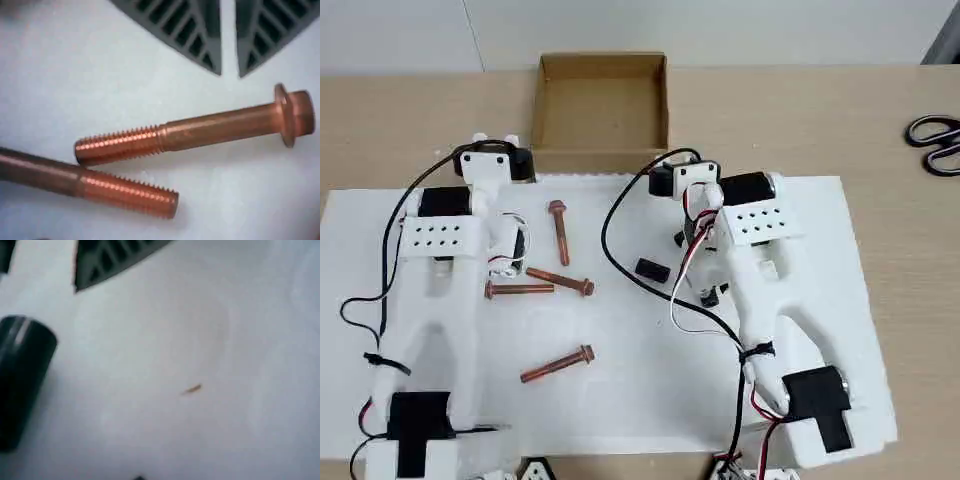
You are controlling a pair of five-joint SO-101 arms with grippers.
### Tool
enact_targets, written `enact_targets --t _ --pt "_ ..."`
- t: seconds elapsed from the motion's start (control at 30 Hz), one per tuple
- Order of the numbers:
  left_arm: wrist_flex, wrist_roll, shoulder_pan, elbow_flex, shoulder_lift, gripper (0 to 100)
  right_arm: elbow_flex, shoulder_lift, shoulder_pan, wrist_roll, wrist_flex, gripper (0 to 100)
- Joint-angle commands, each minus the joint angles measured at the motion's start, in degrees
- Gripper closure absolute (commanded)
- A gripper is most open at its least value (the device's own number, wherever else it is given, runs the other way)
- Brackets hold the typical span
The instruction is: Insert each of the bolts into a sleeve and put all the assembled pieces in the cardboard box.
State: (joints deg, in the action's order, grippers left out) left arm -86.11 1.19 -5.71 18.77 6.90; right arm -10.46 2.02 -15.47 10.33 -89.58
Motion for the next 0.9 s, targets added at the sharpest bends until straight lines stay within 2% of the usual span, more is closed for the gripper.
enact_targets --t 0.0,0.87 --pt "1.58 0.09 -0.26 -0.22 0.35 99 2.2 0.22 -0.04 0.7 2.07 90.9" --pt "2.37 0.09 -0.26 -0.13 0.35 99 2.55 -14.29 0.22 1.05 9.71 90.8"
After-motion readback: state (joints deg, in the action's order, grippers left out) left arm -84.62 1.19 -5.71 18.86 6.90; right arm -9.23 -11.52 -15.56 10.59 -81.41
